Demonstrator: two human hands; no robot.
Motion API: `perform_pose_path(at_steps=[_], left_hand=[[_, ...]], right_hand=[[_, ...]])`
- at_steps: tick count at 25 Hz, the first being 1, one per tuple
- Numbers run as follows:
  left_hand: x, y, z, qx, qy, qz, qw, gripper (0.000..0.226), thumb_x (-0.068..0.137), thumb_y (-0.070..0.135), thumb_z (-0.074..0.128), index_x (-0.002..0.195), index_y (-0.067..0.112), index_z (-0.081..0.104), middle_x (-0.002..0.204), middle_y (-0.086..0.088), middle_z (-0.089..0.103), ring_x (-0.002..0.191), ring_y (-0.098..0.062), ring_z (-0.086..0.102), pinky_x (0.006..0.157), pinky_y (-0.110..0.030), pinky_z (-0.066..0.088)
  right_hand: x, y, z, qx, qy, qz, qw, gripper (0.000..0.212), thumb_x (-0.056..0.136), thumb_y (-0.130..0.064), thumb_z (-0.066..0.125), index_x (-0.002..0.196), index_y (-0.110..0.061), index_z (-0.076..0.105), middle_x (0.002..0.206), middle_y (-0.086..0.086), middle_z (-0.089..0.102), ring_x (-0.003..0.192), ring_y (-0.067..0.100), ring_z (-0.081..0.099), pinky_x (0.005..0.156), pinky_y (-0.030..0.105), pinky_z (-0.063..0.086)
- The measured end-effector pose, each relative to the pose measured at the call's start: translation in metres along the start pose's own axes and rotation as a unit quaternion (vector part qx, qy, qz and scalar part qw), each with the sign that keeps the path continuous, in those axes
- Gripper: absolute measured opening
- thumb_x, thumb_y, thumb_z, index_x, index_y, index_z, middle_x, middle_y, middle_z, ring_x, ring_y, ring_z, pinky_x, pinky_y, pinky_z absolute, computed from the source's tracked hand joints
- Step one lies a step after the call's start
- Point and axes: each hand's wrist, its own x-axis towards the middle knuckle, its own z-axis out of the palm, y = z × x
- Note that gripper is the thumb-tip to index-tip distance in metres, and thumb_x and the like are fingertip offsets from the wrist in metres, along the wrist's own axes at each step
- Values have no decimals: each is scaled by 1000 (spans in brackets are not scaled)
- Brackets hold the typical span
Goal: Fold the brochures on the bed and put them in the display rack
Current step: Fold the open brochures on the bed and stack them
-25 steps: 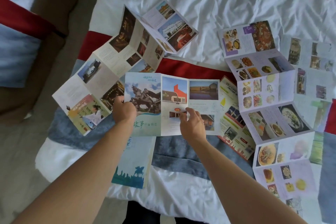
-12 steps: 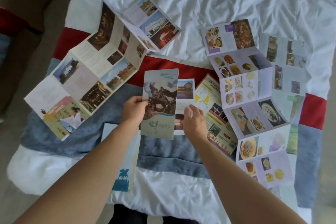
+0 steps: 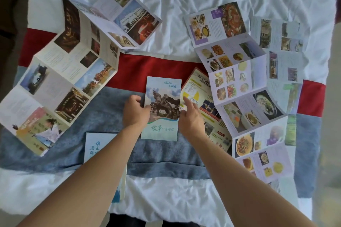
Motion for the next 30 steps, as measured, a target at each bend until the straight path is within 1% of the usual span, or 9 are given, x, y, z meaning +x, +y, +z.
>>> perform_pose_path(at_steps=[2, 3, 6, 11, 16, 20, 23, 27, 30], left_hand=[[-5, -3, 0, 93, 22, 99, 990, 60, 86, 22, 73, 139, 19, 43, 129, -7, 52, 111, -26, 57, 75, -38, 51], [-9, -4, 1, 147, 18, 159, 976, 72, 87, 20, 72, 148, 19, 34, 131, -9, 49, 109, -27, 57, 70, -37, 51], [-17, -7, 1, 220, -26, 250, 943, 78, 87, 13, 70, 153, 19, 29, 122, -9, 46, 96, -28, 59, 60, -37, 50], [-18, -5, -6, 215, -31, 277, 936, 69, 82, 3, 71, 144, 14, 43, 111, -10, 44, 89, -28, 56, 62, -32, 46], [-38, -5, -23, 217, -7, 284, 934, 65, 84, 2, 68, 144, 14, 45, 114, -11, 45, 89, -27, 57, 71, -37, 54], [-68, -16, -42, 214, 27, 281, 935, 62, 84, 1, 68, 141, 14, 48, 117, -13, 47, 91, -29, 59, 70, -35, 53], [-88, -35, -57, 218, 32, 277, 935, 61, 85, 3, 68, 141, 15, 48, 120, -12, 48, 95, -30, 60, 71, -37, 54], [-100, -80, -79, 241, 16, 261, 935, 63, 86, 5, 68, 144, 18, 45, 123, -12, 46, 95, -29, 60, 72, -38, 55], [-103, -117, -95, 245, 9, 254, 936, 63, 87, 8, 69, 144, 18, 44, 123, -12, 46, 98, -28, 60, 76, -38, 56]], right_hand=[[1, -4, 5, -28, -15, -26, 999, 58, 97, -11, 46, 152, -21, 33, 148, 7, 39, 115, 27, 54, 72, 33, 46], [0, -6, 8, -30, -24, -35, 999, 62, 94, -10, 49, 152, -22, 32, 148, 6, 37, 112, 27, 55, 72, 34, 48], [-1, -14, 17, -26, -32, -41, 998, 72, 87, -5, 58, 151, -23, 29, 147, 6, 30, 99, 29, 60, 72, 37, 55], [-3, -19, 20, -106, -46, -50, 992, 86, 79, 10, 60, 151, -22, 26, 149, 9, 22, 99, 33, 62, 74, 35, 57], [-21, -31, 12, -111, -47, -72, 990, 82, 78, 13, 56, 148, -19, 30, 144, 10, 24, 95, 34, 62, 72, 39, 56], [-52, -37, 11, -117, -48, -101, 987, 80, 79, 12, 54, 149, -17, 29, 142, 13, 26, 92, 34, 61, 66, 34, 48], [-77, -39, 27, -116, -51, -111, 986, 80, 79, 11, 55, 149, -18, 28, 142, 14, 26, 102, 35, 59, 69, 32, 44], [-112, -46, 67, -108, -62, -102, 987, 74, 81, 7, 56, 145, -20, 33, 140, 9, 29, 90, 33, 62, 62, 31, 39], [-132, -55, 97, -103, -67, -96, 988, 68, 82, 6, 55, 143, -19, 35, 137, 8, 31, 90, 35, 62, 64, 33, 43]])
